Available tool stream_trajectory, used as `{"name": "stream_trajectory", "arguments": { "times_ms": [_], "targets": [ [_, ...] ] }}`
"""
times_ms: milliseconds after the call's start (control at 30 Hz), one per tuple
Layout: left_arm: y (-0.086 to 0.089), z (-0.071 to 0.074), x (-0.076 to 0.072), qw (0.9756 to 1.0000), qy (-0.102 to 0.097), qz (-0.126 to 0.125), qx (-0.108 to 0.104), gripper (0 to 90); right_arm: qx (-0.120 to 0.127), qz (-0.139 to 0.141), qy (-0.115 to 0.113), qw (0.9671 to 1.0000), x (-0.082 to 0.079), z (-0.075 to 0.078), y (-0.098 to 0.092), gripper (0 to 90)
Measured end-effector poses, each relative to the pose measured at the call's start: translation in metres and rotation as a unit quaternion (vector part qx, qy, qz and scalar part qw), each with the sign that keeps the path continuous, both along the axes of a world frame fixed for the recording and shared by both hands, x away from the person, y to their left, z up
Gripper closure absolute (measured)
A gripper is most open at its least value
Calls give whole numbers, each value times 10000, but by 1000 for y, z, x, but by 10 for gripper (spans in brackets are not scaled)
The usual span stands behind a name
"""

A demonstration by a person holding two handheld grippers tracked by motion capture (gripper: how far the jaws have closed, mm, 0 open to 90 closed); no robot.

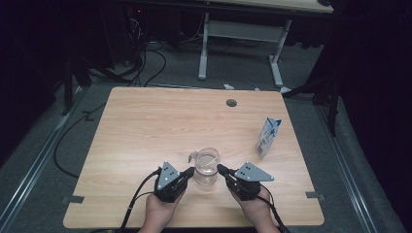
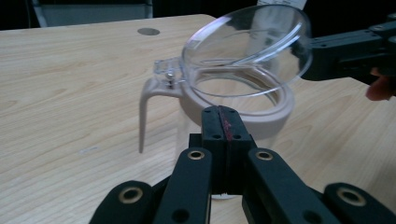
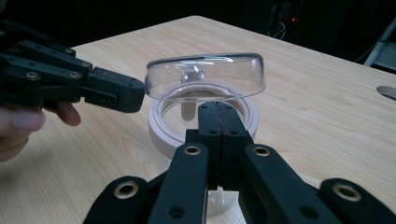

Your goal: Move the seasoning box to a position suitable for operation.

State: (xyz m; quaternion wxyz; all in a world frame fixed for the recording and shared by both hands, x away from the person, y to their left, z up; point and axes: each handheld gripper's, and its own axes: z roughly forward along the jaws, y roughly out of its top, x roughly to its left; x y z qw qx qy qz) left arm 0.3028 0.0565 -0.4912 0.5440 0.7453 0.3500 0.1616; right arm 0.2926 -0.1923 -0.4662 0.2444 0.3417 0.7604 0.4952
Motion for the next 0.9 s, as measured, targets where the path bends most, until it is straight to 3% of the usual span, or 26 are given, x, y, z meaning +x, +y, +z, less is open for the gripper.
{"name": "stream_trajectory", "arguments": {
  "times_ms": [533,767,900],
  "targets": [
    [-9,3,0,9999,-17,-90,-145,900,21,23,2,10000,0,1,0,900],
    [-9,3,1,9998,-42,-76,-181,900,30,13,157,9999,5,-7,2,900],
    [-9,3,0,9998,-50,-76,-199,900,53,32,111,9999,6,-7,5,900]
  ]
}}
